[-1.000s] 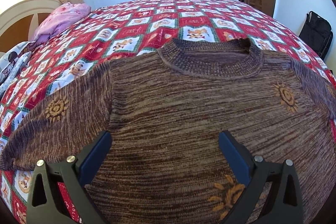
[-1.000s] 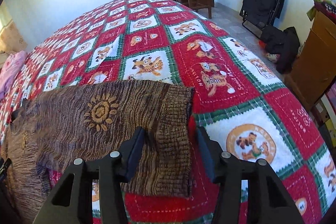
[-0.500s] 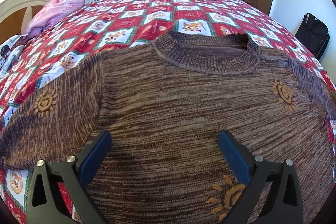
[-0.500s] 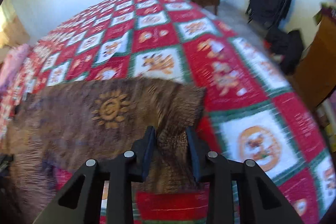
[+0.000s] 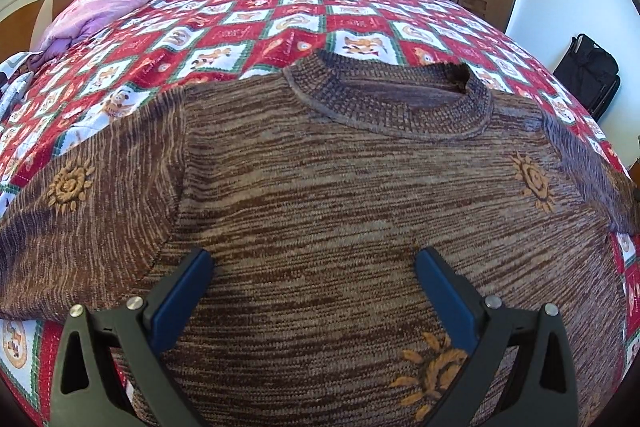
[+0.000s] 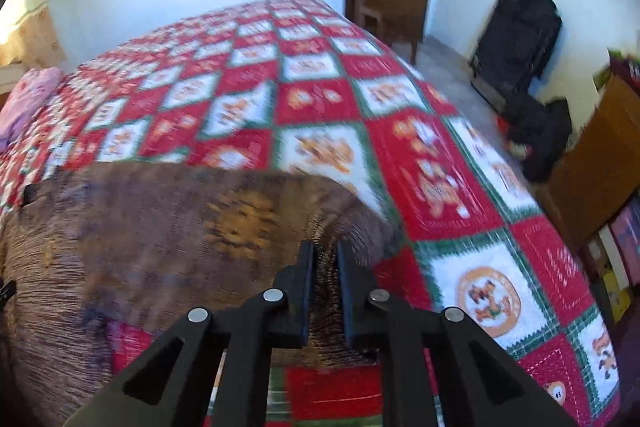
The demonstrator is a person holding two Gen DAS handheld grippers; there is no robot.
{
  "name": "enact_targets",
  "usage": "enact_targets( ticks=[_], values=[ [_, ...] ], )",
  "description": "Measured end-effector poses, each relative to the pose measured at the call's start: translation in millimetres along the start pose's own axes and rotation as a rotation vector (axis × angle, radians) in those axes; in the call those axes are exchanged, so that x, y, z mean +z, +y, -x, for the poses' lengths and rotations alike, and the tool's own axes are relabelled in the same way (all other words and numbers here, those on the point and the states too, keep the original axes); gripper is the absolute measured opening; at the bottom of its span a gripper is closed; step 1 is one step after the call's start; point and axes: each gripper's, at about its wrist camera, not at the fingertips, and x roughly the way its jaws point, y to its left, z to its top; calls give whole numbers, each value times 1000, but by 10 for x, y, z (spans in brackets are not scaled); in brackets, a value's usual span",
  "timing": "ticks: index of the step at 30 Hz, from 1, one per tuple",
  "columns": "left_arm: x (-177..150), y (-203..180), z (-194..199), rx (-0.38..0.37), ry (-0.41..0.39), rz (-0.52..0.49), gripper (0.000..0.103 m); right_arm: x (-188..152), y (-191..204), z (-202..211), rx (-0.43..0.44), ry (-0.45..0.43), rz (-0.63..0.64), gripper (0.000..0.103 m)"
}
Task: Fold small clothes
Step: 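Grasp the sleeve cuff with the right tool and fold it across the sweater body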
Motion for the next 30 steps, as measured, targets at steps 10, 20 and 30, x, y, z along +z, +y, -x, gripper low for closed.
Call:
enact_targets(
  ticks=[10,20,30],
  values=[
    [-6,-1,12,-4,-8,6,103,168,1348,487,152,-118,243,11],
    [-12,17,24,-15,-13,16,103,-341,2675,218,438,14,416,64],
    [-7,-123,195,10,-31,-30,103,-580,1394,306,385,-8,222,64]
  ],
)
